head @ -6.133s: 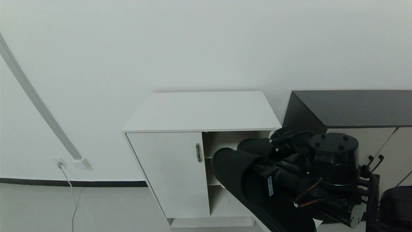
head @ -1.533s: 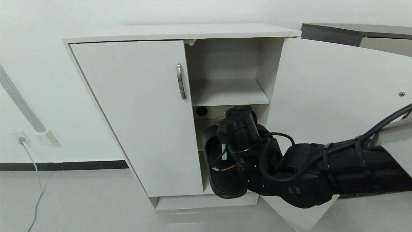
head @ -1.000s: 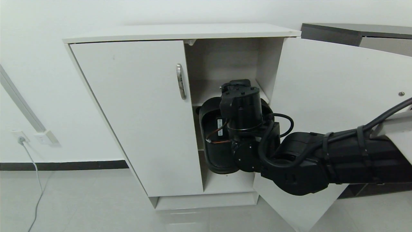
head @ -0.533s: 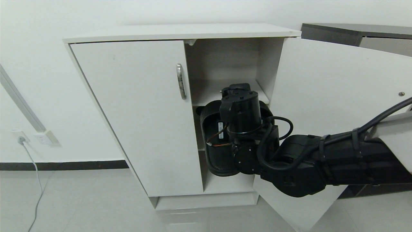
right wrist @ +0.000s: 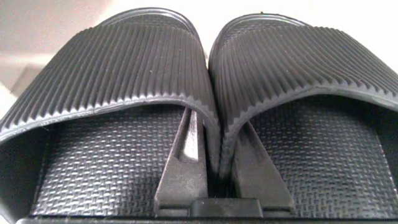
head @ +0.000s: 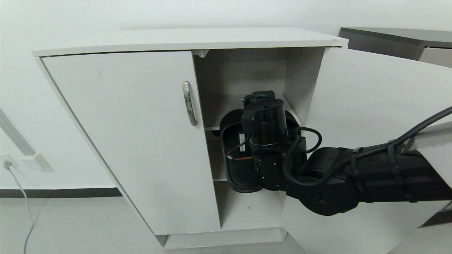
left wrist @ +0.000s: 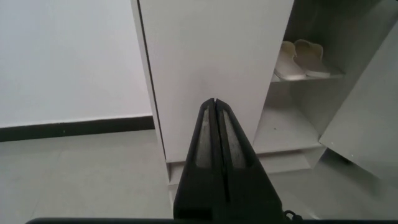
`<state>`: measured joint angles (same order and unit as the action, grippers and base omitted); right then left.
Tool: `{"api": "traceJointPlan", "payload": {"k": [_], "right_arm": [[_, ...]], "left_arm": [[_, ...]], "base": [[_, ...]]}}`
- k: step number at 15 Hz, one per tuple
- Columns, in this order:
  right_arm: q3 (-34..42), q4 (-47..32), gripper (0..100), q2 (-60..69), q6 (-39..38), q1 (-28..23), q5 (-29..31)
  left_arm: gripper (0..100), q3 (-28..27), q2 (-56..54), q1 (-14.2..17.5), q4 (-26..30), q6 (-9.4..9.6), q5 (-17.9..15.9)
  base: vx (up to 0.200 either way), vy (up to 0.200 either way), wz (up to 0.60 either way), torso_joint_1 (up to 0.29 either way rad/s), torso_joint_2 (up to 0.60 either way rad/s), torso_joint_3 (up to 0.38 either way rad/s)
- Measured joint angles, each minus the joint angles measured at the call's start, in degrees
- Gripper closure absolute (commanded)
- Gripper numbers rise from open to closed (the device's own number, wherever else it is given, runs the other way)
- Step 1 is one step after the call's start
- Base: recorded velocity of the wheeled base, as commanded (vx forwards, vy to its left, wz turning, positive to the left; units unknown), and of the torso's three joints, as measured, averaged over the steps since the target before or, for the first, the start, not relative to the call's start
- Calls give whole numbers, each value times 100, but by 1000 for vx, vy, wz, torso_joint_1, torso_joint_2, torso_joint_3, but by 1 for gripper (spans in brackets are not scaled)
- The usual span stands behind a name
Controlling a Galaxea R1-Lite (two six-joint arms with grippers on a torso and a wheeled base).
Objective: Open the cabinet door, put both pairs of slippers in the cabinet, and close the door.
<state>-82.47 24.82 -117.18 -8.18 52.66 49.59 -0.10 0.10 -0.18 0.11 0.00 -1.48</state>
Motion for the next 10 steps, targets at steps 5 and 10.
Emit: {"api": "traceJointPlan", "payload": {"k": [5,10], "right_arm": [[88,6,100,50,-11,-32,-2],[119,22,100,67,9,-13,-2]], "left_arm": [[100,2,0,2,-4,0,-5],[100,2,0,0,-1,-2,0]], "base": [[160,0,0,2,1,0],[0,0,0,0,0,0]]}}
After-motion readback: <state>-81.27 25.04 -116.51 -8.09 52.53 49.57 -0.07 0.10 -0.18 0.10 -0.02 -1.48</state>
